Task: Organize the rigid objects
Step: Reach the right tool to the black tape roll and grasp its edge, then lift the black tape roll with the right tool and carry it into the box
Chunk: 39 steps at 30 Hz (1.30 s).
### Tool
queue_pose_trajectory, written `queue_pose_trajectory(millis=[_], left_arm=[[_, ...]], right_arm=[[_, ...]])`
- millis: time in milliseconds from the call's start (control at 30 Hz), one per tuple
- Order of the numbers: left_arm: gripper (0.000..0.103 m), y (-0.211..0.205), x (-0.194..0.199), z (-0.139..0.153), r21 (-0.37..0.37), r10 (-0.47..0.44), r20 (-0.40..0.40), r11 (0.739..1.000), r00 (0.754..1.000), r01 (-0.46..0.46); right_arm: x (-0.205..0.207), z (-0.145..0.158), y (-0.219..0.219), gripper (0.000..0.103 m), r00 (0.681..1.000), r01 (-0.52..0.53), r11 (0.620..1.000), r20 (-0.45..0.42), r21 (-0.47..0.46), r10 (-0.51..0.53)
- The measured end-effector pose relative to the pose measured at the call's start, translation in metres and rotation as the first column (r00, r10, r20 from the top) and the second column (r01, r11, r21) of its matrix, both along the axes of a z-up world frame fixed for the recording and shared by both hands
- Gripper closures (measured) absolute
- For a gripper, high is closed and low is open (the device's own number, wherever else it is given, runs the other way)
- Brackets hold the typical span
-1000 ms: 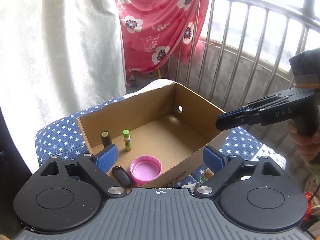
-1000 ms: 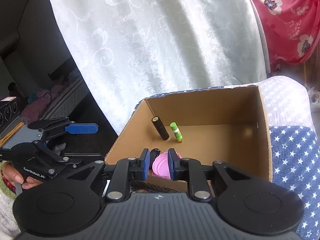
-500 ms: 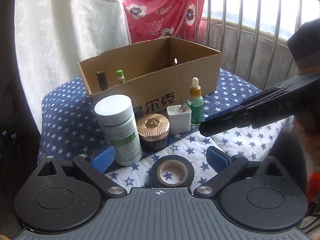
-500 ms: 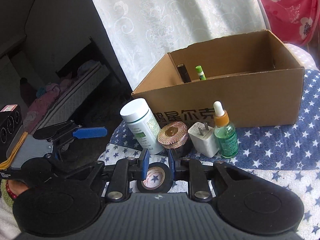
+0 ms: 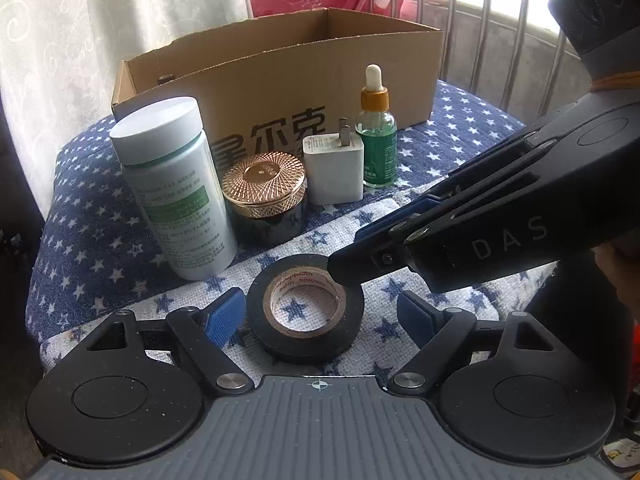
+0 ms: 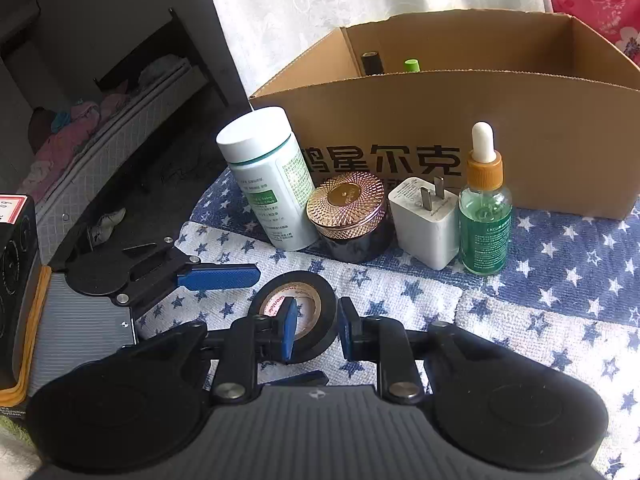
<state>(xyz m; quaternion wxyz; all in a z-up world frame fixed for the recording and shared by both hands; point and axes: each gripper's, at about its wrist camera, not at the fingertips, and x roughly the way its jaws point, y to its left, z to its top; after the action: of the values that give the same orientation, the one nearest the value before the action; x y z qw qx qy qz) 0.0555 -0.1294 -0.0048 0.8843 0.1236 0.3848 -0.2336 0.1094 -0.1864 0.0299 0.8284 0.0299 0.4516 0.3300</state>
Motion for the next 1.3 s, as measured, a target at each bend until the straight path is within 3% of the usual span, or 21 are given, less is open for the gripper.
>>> queue_pose_trajectory(millis=[233,367,1300], left_arm=[[0.028,-0.002,-0.005,0.002,0.042,0.003,0.034,0.999,0.999,-0.004],[0.038,-0.001,-0.005,0.004,0.052,0.013,0.047,0.999,0.999,-0.016],[0.038,-0.015,0.003,0.005,0.035,-0.009,0.041,0.999,0.999,0.007]], right_arm=[[0.006,-0.01,0.009,0.079,0.999,-0.021,0.999,-0.028,-0.028,0.02],[0.007,-0.014,0.012,0.079,0.999,-0.025,0.999,-0.032,-0.042,0.024],[0.01,-0.015,0.002,0.077,1.0,-0.011,0.998,-0.022,-0.064,0.01]])
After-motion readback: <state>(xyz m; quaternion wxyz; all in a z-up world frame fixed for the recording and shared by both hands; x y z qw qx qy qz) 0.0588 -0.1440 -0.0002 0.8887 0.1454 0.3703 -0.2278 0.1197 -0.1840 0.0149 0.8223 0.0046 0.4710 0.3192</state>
